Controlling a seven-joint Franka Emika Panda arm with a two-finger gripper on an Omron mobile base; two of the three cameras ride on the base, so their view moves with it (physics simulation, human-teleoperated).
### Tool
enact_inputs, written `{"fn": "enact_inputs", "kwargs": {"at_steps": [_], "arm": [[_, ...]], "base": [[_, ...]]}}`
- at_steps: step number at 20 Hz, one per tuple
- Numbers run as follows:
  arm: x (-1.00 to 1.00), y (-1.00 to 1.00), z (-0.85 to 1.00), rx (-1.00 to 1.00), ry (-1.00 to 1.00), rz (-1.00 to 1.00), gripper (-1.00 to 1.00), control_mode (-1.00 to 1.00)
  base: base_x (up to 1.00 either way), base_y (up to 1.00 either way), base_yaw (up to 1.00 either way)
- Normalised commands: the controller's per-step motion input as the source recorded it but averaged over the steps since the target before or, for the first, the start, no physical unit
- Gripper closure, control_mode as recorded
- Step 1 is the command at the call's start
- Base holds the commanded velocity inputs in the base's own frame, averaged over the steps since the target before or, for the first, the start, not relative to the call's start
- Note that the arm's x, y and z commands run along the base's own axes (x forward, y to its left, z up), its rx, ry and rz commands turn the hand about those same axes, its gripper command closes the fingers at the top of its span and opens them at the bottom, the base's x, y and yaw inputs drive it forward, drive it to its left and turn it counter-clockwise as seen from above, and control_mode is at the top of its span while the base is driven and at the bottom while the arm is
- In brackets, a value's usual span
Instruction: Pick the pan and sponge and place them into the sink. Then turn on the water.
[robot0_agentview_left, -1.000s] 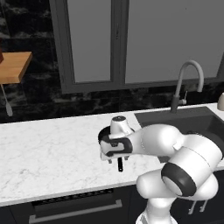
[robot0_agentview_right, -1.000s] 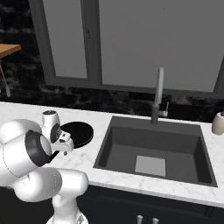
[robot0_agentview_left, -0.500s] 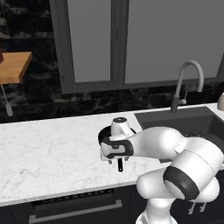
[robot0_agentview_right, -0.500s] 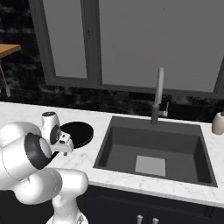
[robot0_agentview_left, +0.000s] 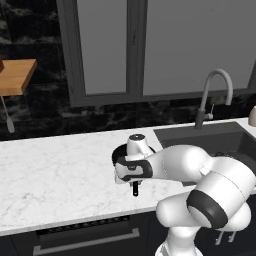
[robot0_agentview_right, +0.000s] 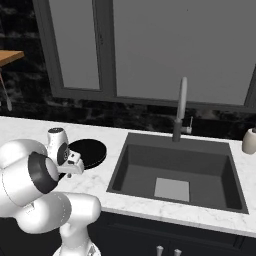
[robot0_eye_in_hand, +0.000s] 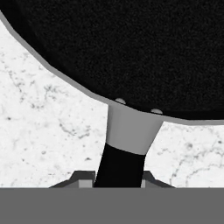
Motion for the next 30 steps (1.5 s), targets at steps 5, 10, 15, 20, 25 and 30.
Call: {"fn": "enact_inputs", "kwargs": {"at_steps": [5,10,15,20,25,30], "arm": [[0.00,0.00,0.00,0.00,0.00,0.00,1.00,-1.00],[-0.19,-0.50,0.03,0.00,0.01,-0.01,1.00,-1.00],[-0.64,-0.76,0.28,0.03,0.00,-0.14,1.00,-1.00],[-0.12,-0.88,0.31,0.02,0.09,-0.22,1.00,-1.00],[0.34,-1.00,0.21,0.02,0.22,-0.33,1.00,-1.00],[0.79,-0.94,0.30,0.00,0.24,-0.37,1.00,-1.00]], "base": [[0.00,0.00,0.00],[0.00,0.00,0.00],[0.00,0.00,0.00],[0.00,0.00,0.00],[0.00,0.00,0.00],[0.00,0.00,0.00]]}}
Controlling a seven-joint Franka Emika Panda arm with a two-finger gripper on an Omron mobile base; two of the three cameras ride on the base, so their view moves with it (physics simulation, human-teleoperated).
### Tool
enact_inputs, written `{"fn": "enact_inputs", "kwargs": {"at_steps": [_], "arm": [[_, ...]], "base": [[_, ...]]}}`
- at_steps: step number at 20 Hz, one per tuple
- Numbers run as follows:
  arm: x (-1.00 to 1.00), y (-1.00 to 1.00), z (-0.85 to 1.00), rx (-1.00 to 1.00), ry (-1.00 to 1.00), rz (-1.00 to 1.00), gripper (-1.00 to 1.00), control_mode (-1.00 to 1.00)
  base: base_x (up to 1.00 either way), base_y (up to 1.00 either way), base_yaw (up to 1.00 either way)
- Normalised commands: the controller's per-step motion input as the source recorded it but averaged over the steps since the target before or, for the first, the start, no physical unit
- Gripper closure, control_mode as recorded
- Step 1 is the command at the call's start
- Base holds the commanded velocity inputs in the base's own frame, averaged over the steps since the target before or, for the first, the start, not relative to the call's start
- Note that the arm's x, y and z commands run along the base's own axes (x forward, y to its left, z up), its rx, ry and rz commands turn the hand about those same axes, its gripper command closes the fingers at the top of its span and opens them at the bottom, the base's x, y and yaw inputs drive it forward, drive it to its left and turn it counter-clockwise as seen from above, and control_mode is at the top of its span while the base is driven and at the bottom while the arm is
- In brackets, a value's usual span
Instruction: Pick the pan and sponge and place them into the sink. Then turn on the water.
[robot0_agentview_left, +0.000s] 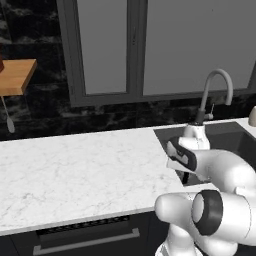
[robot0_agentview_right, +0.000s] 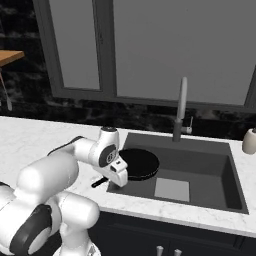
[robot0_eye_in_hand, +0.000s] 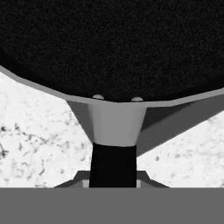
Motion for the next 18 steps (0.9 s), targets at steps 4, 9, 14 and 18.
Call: {"fn": "enact_inputs", "kwargs": {"at_steps": [4,9,14,18], "arm": [[0.92,-0.93,0.17,0.00,0.24,-0.33,1.00,-1.00],[0.99,-0.96,0.00,0.04,0.18,-0.24,1.00,-1.00],[0.99,-0.69,-0.12,0.02,0.05,-0.10,1.00,-1.00],[0.84,-0.17,-0.52,0.00,0.00,0.00,1.00,-1.00]], "base": [[0.00,0.00,0.00],[0.00,0.00,0.00],[0.00,0.00,0.00],[0.00,0.00,0.00]]}}
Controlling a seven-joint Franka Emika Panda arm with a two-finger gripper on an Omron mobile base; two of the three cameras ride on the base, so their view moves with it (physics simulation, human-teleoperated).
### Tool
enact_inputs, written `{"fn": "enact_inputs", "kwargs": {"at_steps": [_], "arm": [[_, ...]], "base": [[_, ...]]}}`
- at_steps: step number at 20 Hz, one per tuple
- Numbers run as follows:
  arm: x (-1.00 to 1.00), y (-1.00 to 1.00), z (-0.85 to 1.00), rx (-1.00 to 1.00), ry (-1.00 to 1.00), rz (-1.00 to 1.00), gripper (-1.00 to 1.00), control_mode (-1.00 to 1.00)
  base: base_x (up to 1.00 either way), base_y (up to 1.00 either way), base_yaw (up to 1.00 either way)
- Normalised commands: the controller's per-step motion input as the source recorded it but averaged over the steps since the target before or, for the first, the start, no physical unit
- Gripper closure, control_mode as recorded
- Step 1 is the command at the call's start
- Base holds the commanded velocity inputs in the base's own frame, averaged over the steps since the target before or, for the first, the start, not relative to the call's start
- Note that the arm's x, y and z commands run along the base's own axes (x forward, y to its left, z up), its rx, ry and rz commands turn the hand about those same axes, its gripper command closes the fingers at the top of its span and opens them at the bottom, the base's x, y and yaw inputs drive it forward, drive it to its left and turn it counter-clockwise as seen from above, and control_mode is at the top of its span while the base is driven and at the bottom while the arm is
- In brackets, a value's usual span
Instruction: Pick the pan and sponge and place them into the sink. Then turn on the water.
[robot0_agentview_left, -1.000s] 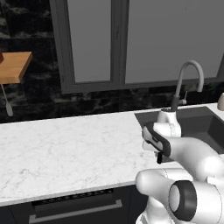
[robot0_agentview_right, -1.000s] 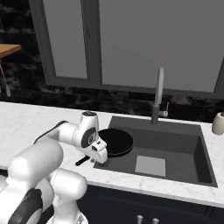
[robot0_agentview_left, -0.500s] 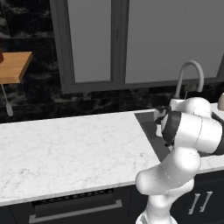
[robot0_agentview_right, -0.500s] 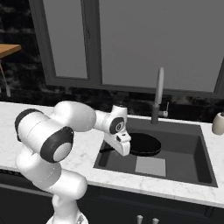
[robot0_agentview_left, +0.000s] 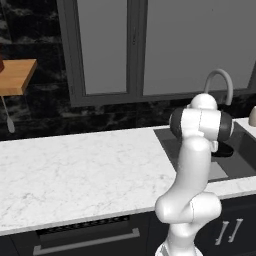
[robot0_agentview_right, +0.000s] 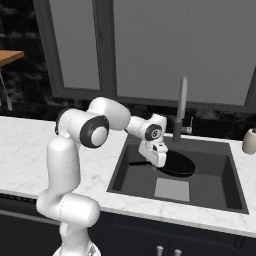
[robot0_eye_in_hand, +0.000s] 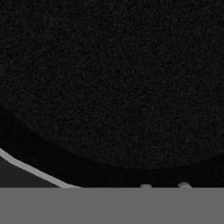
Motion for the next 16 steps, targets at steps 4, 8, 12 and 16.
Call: {"fn": "enact_inputs", "kwargs": {"at_steps": [4,8,12,16], "arm": [[0.36,-0.02,-0.69,-0.01,0.00,0.00,1.00,-1.00],[0.24,-0.02,-0.67,-0.06,-0.01,0.00,1.00,-1.00],[0.09,0.00,-0.61,-0.15,-0.10,0.00,1.00,-1.00],[0.14,-0.02,-0.58,-0.07,-0.07,-0.06,1.00,-1.00]], "base": [[0.00,0.00,0.00],[0.00,0.00,0.00],[0.00,0.00,0.00],[0.00,0.00,0.00]]}}
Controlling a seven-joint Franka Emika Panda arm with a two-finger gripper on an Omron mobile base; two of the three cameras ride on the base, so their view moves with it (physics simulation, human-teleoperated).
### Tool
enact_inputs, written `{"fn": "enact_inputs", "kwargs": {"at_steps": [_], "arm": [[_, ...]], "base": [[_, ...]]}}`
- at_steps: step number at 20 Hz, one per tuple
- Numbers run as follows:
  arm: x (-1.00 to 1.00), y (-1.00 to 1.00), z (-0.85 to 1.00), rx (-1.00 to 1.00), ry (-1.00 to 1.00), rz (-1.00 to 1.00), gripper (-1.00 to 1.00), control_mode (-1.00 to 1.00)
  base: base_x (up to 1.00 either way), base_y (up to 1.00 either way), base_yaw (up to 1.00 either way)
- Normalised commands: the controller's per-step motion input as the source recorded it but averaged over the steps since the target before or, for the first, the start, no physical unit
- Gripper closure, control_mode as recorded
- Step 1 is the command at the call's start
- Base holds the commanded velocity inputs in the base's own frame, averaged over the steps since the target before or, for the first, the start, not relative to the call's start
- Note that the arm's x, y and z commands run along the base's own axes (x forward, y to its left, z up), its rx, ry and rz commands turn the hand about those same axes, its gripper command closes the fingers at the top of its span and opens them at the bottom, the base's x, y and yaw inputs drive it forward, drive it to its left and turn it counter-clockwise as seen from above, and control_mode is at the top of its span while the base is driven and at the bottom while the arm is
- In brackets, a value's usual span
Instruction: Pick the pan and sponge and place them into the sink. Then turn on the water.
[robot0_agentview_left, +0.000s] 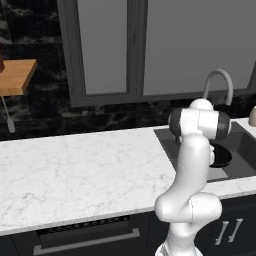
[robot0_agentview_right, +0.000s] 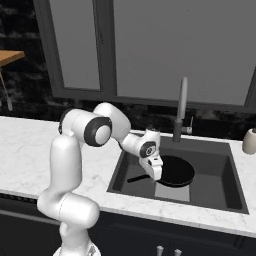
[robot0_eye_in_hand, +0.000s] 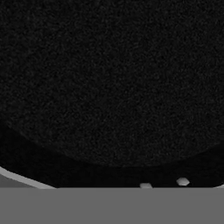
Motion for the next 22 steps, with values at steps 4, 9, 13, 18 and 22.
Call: {"fn": "enact_inputs", "kwargs": {"at_steps": [4,9,13,18,22], "arm": [[0.11,-0.07,-0.33,0.00,0.00,-0.11,1.00,-1.00],[0.07,-0.14,-0.12,0.00,0.02,-0.24,1.00,-1.00],[0.23,-0.27,-0.08,0.00,0.01,-0.24,1.00,-1.00],[0.42,-0.24,-0.20,0.00,0.00,-0.05,1.00,-1.00],[0.48,-0.05,-0.38,0.00,-0.01,0.00,1.00,-1.00]], "base": [[0.00,0.00,0.00],[0.00,0.00,0.00],[0.00,0.00,0.00],[0.00,0.00,0.00],[0.00,0.00,0.00]]}}
